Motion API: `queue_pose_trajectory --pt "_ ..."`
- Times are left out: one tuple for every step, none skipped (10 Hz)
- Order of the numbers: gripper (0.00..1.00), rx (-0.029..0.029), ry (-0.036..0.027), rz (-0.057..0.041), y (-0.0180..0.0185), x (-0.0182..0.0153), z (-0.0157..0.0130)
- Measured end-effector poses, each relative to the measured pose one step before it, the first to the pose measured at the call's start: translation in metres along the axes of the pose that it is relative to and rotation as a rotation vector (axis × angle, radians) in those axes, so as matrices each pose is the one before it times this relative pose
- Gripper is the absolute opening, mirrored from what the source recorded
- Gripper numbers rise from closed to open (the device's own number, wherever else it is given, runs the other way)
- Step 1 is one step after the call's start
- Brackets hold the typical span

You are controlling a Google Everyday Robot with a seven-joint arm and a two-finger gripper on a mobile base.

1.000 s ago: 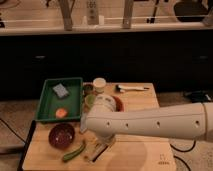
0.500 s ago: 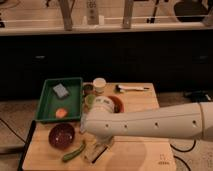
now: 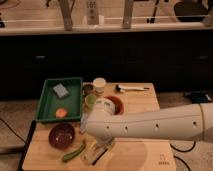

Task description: Place eraser in purple bowl

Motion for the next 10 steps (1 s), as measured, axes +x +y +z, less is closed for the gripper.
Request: queue_pose_trajectory --pt "0.22 0.00293 -0.00227 0.00352 0.00133 -0.00012 0.00057" --pt "0.22 -0.00075 -0.00074 0.00439 0.00275 0.00089 0.00042" --pt "0.16 0.00326 -0.00218 -0.00240 -0.00081 -0.00127 -0.00369" --pt "0.09 0.00241 -0.00172 -0.00325 -0.00078 -0.00150 -0.00290" --pt "0.03 -0.00176 -0.00074 0.00256 0.00328 0.00044 -0.00133" --pt "0.03 -0.00076 0.00107 0.00250 0.00247 0.00042 -0.00130" --pt "0.03 0.00118 0.00024 -0.00166 0.00059 -0.00059 -0.00218" --pt "0.03 0.00036 -0.00146 -0.00129 0.00147 -0.00111 -0.00197" --pt "0.03 0.00138 -0.00031 -0.00055 0.00075 0.00020 -0.00252" --pt "0.03 0.00078 -0.00102 0.00074 0.00179 0.00082 -0.00074"
